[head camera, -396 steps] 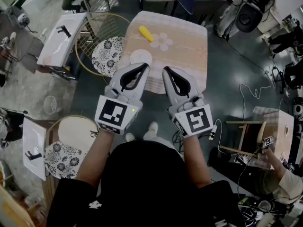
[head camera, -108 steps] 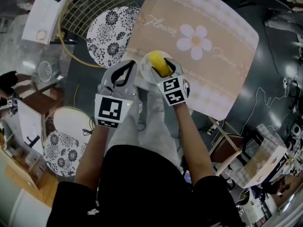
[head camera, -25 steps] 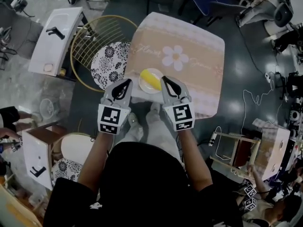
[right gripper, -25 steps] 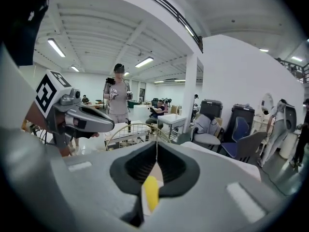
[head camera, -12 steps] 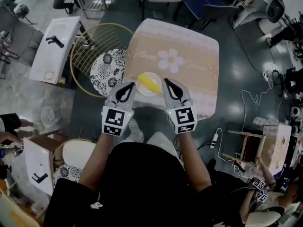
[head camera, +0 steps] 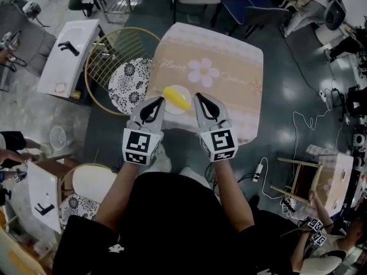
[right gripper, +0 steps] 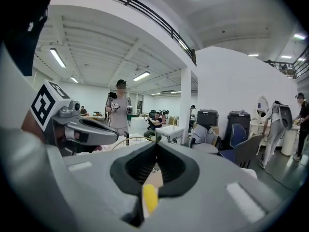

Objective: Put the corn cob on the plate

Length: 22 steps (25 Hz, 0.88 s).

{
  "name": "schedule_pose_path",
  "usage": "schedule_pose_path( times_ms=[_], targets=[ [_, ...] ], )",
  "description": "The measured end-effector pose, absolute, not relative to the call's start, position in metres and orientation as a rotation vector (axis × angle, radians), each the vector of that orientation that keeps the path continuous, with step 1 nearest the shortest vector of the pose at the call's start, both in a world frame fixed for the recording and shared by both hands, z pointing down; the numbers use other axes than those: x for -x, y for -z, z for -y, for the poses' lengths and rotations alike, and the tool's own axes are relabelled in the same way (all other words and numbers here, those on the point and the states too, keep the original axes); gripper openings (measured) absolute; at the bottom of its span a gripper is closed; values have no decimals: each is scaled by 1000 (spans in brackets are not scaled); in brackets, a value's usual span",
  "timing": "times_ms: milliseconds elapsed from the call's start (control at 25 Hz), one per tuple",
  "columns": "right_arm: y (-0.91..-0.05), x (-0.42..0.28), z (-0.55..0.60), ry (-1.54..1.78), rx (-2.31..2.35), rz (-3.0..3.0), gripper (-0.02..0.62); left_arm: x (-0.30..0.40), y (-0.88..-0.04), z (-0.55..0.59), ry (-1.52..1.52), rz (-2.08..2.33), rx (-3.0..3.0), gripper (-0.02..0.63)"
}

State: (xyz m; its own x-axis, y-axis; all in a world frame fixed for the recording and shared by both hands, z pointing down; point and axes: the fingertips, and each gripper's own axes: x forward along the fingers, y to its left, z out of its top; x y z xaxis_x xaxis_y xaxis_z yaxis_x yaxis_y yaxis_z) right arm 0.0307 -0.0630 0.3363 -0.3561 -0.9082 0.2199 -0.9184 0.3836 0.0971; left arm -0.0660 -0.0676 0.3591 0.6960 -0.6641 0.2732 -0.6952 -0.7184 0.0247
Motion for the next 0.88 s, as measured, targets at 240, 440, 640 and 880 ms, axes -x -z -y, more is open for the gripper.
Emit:
schedule_pose_path(
  times_ms=[240, 440, 640, 880],
  targets=[
    [-326, -39, 42, -40, -1601, 2445, 3, 54, -349, 47, -358, 1171, -2777, 5],
    [-315, -45, 25, -21, -1601, 2471, 3, 48, -341, 32, -353, 1191, -2786, 5],
    [-304, -50, 4, 8, -1603, 2500, 3, 39, -330, 11, -349, 1187, -2819, 5],
    [-294, -54, -19, 2, -1606, 2539, 3, 26, -312, -13, -365, 1167, -2893, 5]
  ],
)
